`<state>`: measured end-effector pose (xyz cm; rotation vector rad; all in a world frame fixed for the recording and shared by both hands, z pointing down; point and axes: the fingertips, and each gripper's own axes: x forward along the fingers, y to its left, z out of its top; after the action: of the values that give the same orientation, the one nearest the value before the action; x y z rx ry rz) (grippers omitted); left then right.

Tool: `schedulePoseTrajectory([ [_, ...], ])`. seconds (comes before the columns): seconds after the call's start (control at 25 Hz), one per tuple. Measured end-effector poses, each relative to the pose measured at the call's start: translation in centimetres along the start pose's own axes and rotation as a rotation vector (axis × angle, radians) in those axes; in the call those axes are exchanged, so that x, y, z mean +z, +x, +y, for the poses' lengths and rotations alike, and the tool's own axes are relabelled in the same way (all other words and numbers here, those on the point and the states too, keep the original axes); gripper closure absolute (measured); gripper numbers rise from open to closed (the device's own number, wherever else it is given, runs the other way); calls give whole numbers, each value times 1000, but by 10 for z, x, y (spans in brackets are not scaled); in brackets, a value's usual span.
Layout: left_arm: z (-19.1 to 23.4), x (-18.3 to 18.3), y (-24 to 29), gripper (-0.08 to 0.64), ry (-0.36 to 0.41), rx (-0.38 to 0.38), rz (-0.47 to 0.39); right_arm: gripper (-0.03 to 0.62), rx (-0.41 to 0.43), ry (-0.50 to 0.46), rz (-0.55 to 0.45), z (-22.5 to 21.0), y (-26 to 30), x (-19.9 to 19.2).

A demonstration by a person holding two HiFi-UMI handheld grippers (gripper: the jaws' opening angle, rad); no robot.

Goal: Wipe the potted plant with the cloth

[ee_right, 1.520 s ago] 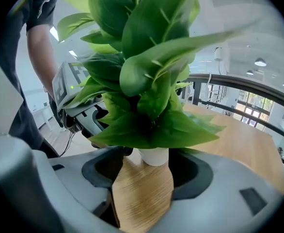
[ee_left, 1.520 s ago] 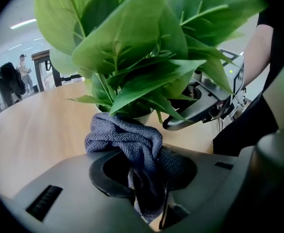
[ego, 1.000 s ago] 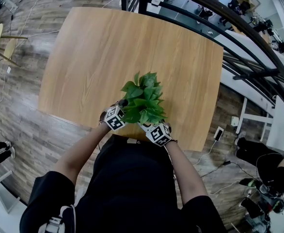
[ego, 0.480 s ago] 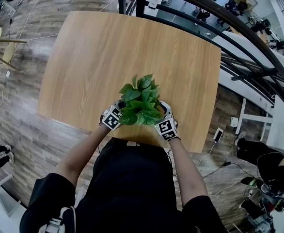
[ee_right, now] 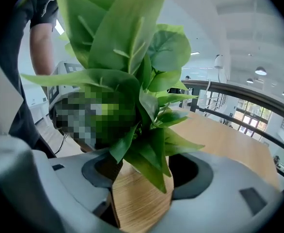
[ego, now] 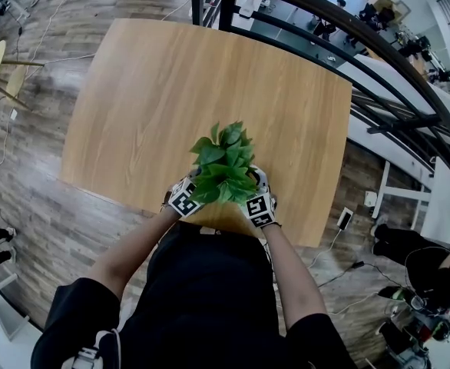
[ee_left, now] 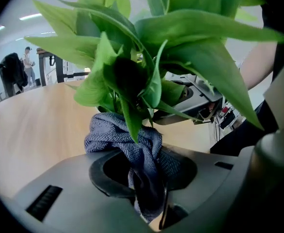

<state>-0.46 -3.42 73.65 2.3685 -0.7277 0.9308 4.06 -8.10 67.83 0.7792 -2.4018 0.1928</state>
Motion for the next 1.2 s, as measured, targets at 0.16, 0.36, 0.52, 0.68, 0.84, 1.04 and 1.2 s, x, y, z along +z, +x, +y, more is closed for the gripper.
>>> schedulePoseTrajectory([
  [0.16, -10, -9, 7, 414, -7, -34, -10, 313, -3, 11, 6, 1, 1, 1],
  [0.36, -26, 11, -16, 414, -12, -56, -54, 313, -12, 92, -12, 5, -6, 0],
  [0.52, -30, 15, -30, 414, -25, -52, -116, 314, -26, 133, -41, 10, -21, 0],
  [0.68, -40, 13, -46, 414, -52, -58, -182, 313, -55, 165, -80, 16, -39, 2],
  [0.84, -55, 11, -75, 414, -50, -64, -253, 314, -83, 248, -137, 26, -66, 11],
  [1.04, -65, 17, -120, 414, -31, -34, -369, 563, -150, 361, -266, 32, -106, 36],
  [1.2, -69, 40, -161, 414, 28, 15, -480, 563, -185, 361, -350, 42, -135, 69],
])
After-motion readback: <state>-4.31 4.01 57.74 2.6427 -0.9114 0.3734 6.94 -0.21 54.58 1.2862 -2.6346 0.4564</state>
